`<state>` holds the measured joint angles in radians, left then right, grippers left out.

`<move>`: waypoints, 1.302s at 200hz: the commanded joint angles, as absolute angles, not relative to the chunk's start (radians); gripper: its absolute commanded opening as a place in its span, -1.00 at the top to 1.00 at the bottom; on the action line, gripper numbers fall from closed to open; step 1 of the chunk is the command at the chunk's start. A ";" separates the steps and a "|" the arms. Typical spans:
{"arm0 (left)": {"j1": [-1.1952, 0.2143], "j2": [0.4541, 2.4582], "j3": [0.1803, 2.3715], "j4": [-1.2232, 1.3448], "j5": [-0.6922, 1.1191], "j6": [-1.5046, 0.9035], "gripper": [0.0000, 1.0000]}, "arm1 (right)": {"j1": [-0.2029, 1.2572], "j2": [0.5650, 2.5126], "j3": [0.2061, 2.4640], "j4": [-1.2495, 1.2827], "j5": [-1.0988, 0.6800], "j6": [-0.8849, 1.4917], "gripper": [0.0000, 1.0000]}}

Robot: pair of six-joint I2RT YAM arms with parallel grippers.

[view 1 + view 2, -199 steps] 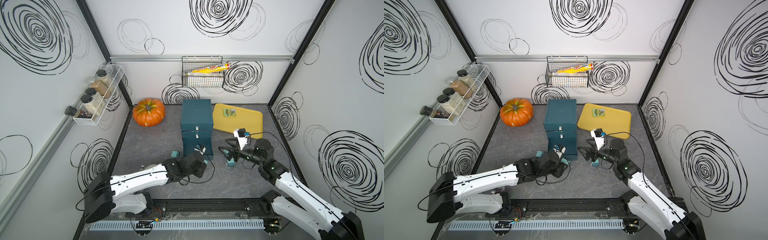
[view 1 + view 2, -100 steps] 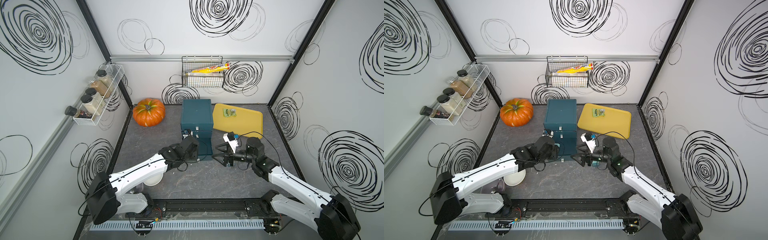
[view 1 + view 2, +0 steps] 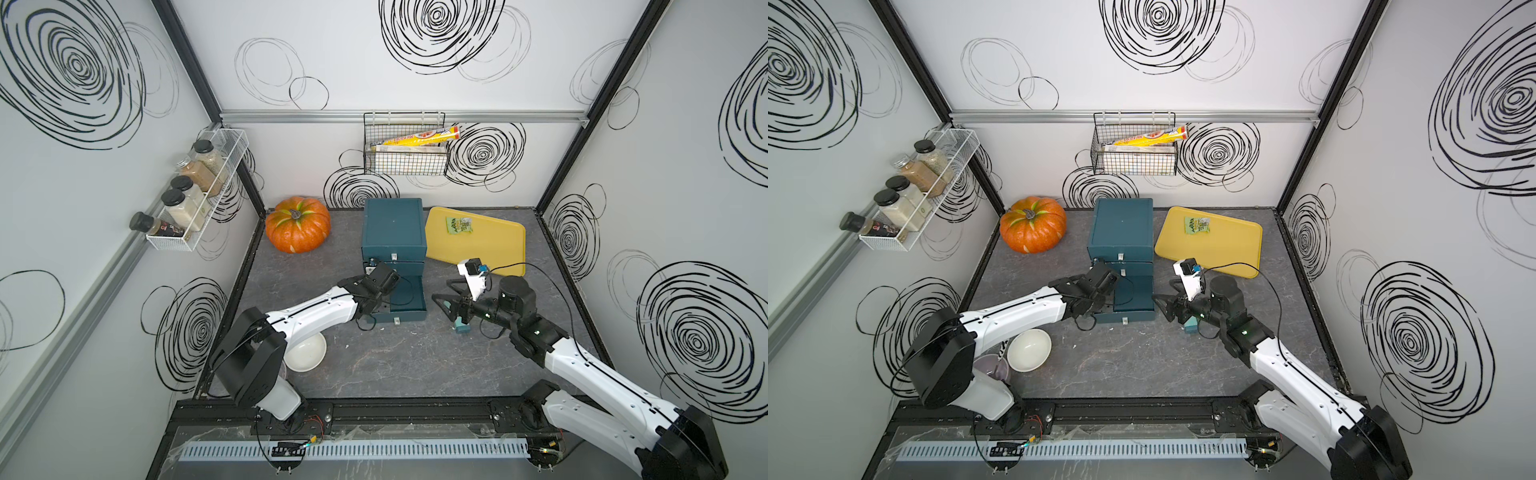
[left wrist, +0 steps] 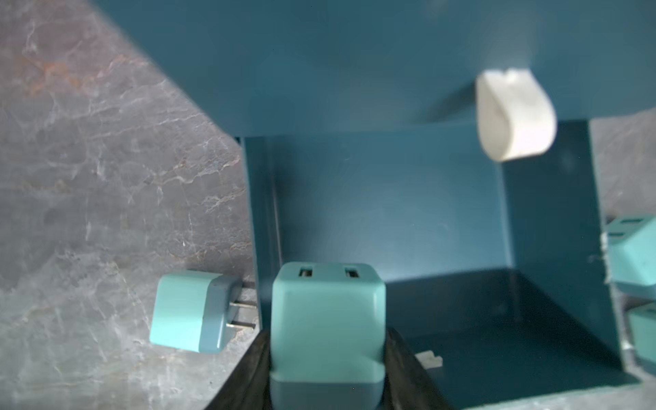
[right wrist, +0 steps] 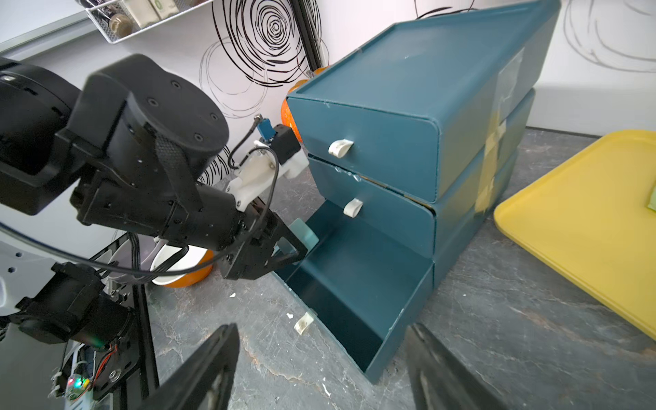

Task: Place the plugs into the drawer by color
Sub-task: Place the plug in the drawer.

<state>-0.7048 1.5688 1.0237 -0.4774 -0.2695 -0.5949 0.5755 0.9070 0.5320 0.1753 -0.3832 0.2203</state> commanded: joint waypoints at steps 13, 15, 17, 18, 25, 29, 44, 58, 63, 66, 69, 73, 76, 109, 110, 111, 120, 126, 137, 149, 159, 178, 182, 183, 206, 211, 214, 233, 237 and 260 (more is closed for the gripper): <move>-0.747 1.615 1.134 -0.514 -0.264 -0.367 1.00 | 0.578 0.894 0.538 0.165 -0.367 0.217 -0.55; -0.748 1.616 1.141 -0.520 -0.265 -0.359 1.00 | 0.578 0.893 0.537 0.167 -0.367 0.218 -0.55; -0.748 1.617 1.146 -0.526 -0.268 -0.353 1.00 | 0.578 0.893 0.537 0.168 -0.369 0.218 -0.55; -0.748 1.617 1.150 -0.527 -0.270 -0.349 1.00 | 0.578 0.892 0.536 0.169 -0.369 0.219 -0.55; -0.748 1.615 1.169 -0.530 -0.275 -0.312 1.00 | 0.578 0.890 0.535 0.171 -0.373 0.219 -0.55; -0.747 1.611 1.177 -0.525 -0.265 -0.280 1.00 | 0.578 0.891 0.535 0.170 -0.371 0.218 -0.55; -0.736 1.603 1.197 -0.494 -0.177 -0.144 1.00 | 0.578 0.882 0.533 0.165 -0.364 0.216 -0.56; -0.721 1.606 1.191 -0.485 -0.022 0.047 1.00 | 0.578 0.869 0.522 0.171 -0.357 0.219 -0.56; -0.718 1.610 1.195 -0.497 0.006 0.115 1.00 | 0.577 0.863 0.517 0.176 -0.357 0.222 -0.56; -0.720 1.609 1.195 -0.499 0.007 0.144 1.00 | 0.578 0.859 0.516 0.176 -0.359 0.222 -0.56; -0.721 1.610 1.194 -0.498 0.011 0.169 1.00 | 0.578 0.856 0.514 0.178 -0.359 0.222 -0.56; -0.720 1.611 1.193 -0.501 0.013 0.202 1.00 | 0.578 0.851 0.514 0.177 -0.358 0.223 -0.56; -0.721 1.611 1.195 -0.504 0.011 0.226 1.00 | 0.578 0.847 0.514 0.176 -0.358 0.224 -0.56; -0.714 1.632 1.211 -0.520 -0.122 0.368 1.00 | 0.578 0.795 0.503 0.173 -0.337 0.227 -0.58; -0.713 1.634 1.213 -0.521 -0.126 0.372 1.00 | 0.577 0.794 0.502 0.172 -0.336 0.227 -0.58; -0.711 1.636 1.214 -0.521 -0.129 0.375 1.00 | 0.578 0.793 0.502 0.172 -0.335 0.228 -0.58; -0.696 1.653 1.230 -0.527 -0.145 0.401 1.00 | 0.578 0.782 0.500 0.170 -0.327 0.230 -0.58; -0.685 1.665 1.246 -0.542 -0.131 0.422 1.00 | 0.578 0.777 0.499 0.170 -0.322 0.232 -0.58; -0.675 1.688 1.267 -0.570 -0.114 0.473 1.00 | 0.578 0.771 0.499 0.170 -0.319 0.231 -0.58; -0.676 1.707 1.273 -0.593 -0.160 0.522 1.00 | 0.578 0.769 0.500 0.167 -0.319 0.232 -0.58; -0.675 1.721 1.280 -0.597 -0.199 0.550 1.00 | 0.578 0.769 0.500 0.167 -0.318 0.232 -0.58; -0.667 1.744 1.291 -0.605 -0.153 0.617 1.00 | 0.577 0.764 0.496 0.170 -0.316 0.232 -0.58; -0.664 1.749 1.288 -0.605 -0.149 0.625 1.00 | 0.578 0.764 0.495 0.170 -0.314 0.232 -0.58; -0.662 1.750 1.288 -0.605 -0.148 0.627 1.00 | 0.578 0.764 0.494 0.170 -0.313 0.232 -0.58; -0.636 1.816 1.327 -0.655 -0.103 0.635 1.00 | 0.578 0.759 0.491 0.170 -0.311 0.233 -0.59; -0.633 1.830 1.341 -0.673 -0.102 0.630 1.00 | 0.578 0.758 0.492 0.172 -0.313 0.233 -0.59; -0.631 1.839 1.347 -0.678 -0.104 0.626 1.00 | 0.577 0.758 0.491 0.172 -0.313 0.233 -0.59; -0.625 1.885 1.361 -0.696 -0.110 0.611 1.00 | 0.578 0.759 0.492 0.170 -0.311 0.232 -0.59; -0.624 1.893 1.361 -0.697 -0.115 0.606 1.00 | 0.578 0.758 0.492 0.170 -0.309 0.232 -0.59; -0.618 1.931 1.357 -0.687 -0.107 0.595 1.00 | 0.578 0.754 0.489 0.170 -0.309 0.232 -0.59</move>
<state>-0.6273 1.8977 1.3376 -0.6582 -0.1265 0.5949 0.5755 0.7712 0.5026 0.1719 -0.3176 0.2253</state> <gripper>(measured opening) 0.480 0.794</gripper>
